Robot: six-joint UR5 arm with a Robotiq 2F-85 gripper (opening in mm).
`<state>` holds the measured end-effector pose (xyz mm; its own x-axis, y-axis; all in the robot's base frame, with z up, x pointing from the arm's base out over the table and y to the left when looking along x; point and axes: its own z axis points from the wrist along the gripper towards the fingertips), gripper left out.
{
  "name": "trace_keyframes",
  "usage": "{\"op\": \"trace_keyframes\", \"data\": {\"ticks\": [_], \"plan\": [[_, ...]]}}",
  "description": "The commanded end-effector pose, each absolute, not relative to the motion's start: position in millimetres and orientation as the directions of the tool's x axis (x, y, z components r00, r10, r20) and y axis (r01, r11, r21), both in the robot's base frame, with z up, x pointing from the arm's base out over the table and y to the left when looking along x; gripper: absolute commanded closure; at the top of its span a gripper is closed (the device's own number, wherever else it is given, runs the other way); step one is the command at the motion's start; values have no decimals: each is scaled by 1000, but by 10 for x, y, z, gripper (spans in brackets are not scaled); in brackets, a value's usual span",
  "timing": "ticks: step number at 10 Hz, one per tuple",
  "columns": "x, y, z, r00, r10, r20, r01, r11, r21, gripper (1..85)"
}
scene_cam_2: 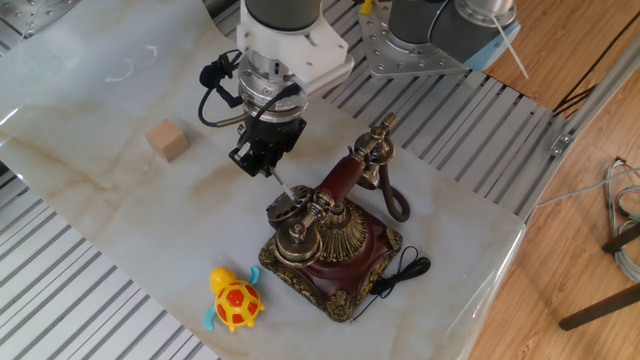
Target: Dial a number on an old rotary phone
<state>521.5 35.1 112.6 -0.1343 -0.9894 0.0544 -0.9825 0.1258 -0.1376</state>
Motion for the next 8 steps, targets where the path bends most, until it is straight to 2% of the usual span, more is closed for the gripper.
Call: {"op": "trace_keyframes", "data": {"ticks": [1, 8], "plan": [[5236, 357, 1097, -130, -991, 46, -983, 122, -141, 843], [5224, 323, 1104, -128, -990, 53, -983, 120, -137, 843]]}}
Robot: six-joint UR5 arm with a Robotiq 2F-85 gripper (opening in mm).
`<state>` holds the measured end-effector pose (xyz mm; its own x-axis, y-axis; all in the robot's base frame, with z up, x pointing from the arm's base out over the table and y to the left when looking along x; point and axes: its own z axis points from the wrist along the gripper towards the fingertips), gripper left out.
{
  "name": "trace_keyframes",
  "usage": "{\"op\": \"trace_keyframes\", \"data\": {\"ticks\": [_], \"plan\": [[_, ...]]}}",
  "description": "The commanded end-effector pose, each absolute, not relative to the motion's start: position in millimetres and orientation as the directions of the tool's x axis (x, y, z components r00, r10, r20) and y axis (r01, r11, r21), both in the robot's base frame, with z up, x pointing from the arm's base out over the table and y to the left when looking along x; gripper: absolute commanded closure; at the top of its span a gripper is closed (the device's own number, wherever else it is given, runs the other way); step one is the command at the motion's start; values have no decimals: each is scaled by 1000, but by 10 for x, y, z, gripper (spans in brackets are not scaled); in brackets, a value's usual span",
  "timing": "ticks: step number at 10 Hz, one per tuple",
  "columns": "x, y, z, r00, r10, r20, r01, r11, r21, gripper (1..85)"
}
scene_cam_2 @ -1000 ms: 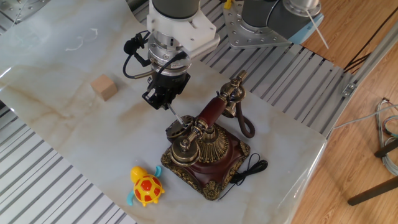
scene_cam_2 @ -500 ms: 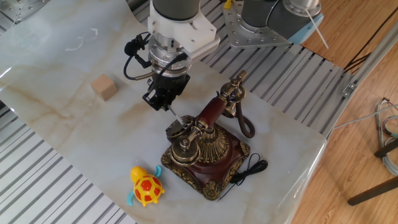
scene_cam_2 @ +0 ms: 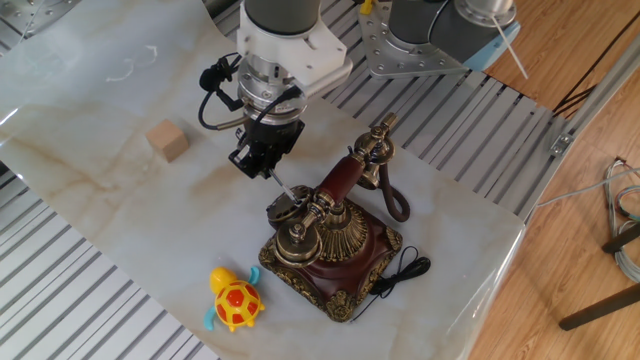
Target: Dial a number on an old rotary phone
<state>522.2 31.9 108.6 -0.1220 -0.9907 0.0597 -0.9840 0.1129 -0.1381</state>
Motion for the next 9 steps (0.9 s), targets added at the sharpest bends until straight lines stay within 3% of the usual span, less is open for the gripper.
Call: {"op": "trace_keyframes", "data": {"ticks": [1, 9], "plan": [[5232, 329, 1107, -128, -990, 53, -983, 120, -137, 843], [5221, 365, 1117, -140, -988, 65, -984, 132, -121, 843]]}}
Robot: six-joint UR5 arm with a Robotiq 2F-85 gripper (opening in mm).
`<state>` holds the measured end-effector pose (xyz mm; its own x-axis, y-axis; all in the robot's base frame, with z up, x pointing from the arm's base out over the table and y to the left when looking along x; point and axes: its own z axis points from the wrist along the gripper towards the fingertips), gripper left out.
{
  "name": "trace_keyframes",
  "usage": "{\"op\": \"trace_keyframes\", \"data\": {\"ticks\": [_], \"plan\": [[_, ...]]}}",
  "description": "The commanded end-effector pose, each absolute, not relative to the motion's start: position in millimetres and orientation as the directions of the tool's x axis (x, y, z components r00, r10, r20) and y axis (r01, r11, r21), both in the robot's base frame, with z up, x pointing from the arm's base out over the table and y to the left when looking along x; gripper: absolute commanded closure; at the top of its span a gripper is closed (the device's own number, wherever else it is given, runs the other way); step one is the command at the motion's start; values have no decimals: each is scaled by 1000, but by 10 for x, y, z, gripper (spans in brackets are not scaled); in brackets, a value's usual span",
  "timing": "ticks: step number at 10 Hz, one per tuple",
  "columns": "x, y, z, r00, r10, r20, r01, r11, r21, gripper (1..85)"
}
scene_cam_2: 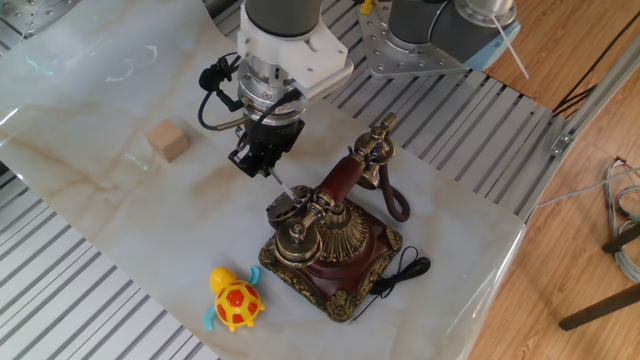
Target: Dial a number on an old rotary phone
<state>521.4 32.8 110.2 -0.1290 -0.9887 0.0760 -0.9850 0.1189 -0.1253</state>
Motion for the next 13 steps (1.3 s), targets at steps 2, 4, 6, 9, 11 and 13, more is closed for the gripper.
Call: {"op": "trace_keyframes", "data": {"ticks": [2, 4, 6, 9, 11, 13], "plan": [[5251, 393, 1122, -146, -987, 61, -982, 138, -125, 843], [5270, 432, 1103, -154, -986, 58, -981, 145, -130, 843], [5284, 418, 1100, -151, -987, 60, -981, 142, -135, 843], [5327, 340, 1072, -139, -988, 66, -982, 128, -141, 843], [5315, 327, 1081, -145, -987, 67, -981, 134, -138, 843], [5301, 288, 1105, -145, -987, 69, -982, 134, -136, 843]]}}
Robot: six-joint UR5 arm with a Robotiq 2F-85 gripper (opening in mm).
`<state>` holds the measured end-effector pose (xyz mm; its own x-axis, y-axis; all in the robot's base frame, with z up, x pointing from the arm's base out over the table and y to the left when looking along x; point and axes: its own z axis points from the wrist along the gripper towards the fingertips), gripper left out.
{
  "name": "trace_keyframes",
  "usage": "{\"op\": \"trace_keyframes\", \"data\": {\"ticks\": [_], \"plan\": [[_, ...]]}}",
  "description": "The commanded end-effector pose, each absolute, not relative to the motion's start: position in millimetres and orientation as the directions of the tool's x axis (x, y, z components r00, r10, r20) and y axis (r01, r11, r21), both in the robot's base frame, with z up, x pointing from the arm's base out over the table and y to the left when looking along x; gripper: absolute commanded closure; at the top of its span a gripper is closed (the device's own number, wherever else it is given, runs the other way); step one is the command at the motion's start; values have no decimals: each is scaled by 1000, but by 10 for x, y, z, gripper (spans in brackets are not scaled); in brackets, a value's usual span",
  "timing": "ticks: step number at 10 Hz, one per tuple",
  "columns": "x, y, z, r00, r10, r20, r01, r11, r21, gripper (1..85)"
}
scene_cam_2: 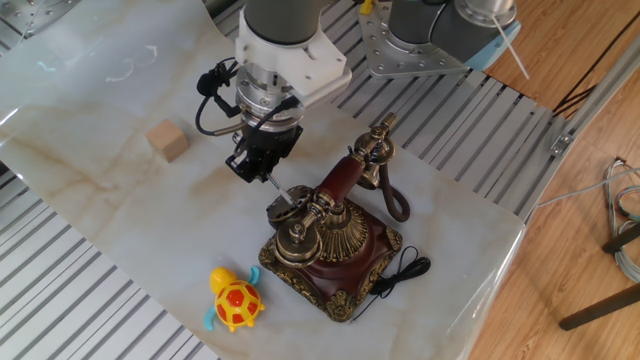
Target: Dial a number on an old rotary phone
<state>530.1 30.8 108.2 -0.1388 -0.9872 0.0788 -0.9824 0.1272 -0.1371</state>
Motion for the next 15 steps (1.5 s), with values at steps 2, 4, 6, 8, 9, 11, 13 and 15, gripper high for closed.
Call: {"op": "trace_keyframes", "data": {"ticks": [2, 4, 6, 8, 9, 11, 13, 15], "plan": [[5272, 258, 1123, -145, -987, 76, -982, 134, -130, 843], [5227, 260, 1148, -145, -986, 83, -983, 134, -124, 843], [5213, 274, 1115, -140, -985, 96, -982, 126, -143, 843], [5235, 226, 1141, -137, -985, 103, -981, 121, -151, 843], [5254, 163, 1171, -131, -986, 107, -982, 114, -153, 843], [5230, 217, 1161, -101, -991, 92, -986, 88, -138, 843], [5263, 257, 1150, -102, -991, 88, -985, 89, -146, 843], [5266, 325, 1133, -98, -992, 75, -986, 86, -144, 843]]}}
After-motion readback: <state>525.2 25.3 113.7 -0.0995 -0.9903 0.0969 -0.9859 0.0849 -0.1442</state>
